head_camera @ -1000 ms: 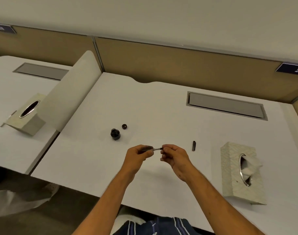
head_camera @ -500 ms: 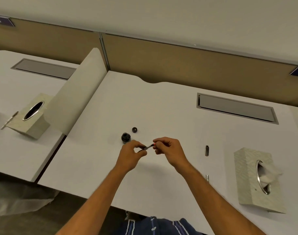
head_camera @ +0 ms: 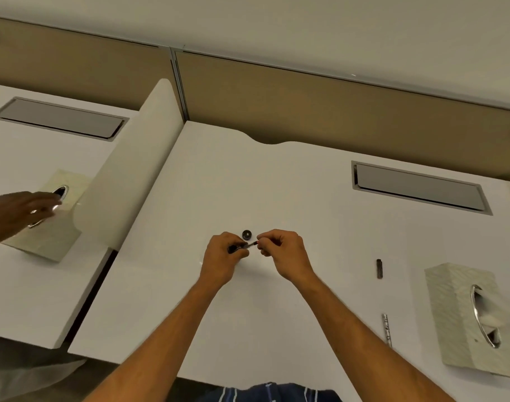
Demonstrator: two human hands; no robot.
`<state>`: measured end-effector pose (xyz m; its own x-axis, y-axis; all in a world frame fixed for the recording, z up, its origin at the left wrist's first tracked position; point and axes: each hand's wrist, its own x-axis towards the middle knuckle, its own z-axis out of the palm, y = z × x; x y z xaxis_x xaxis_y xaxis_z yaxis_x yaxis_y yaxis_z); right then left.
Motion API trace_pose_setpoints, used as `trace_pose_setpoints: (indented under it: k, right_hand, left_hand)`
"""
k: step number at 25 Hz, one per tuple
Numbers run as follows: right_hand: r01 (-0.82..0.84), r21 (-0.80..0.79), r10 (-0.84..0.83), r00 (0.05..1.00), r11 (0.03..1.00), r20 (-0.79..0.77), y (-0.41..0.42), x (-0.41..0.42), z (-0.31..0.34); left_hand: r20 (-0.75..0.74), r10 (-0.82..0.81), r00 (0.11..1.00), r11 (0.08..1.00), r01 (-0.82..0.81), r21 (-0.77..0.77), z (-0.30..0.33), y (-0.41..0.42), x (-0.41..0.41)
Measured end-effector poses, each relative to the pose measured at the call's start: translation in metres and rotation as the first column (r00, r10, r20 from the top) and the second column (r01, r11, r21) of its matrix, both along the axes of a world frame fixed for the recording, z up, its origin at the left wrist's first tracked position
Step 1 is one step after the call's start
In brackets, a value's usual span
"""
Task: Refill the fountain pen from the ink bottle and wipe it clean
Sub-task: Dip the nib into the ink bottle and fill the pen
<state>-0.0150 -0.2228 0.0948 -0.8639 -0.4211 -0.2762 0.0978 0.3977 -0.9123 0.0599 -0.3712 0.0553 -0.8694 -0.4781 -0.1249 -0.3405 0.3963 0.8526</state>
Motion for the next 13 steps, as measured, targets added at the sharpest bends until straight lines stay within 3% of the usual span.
trace_pose_setpoints:
  k: [7,13]
  right_hand:
    - [-0.058,0.149,0.082,0.984,0.987,-0.156,-0.030,-0.011,-0.016]
    - [-0.075,0.192,0.105,0.983,0.978,-0.149,-0.046,-0.017,-0.021]
  left_hand:
    - [-0.011,-0.037,0.999,0.995,0.036,-0.097,-0.025,-0.028,-0.011]
    - [-0.024,0.024,0.999,0.998,-0.026,-0.049,-0.042,-0.037,-0.016]
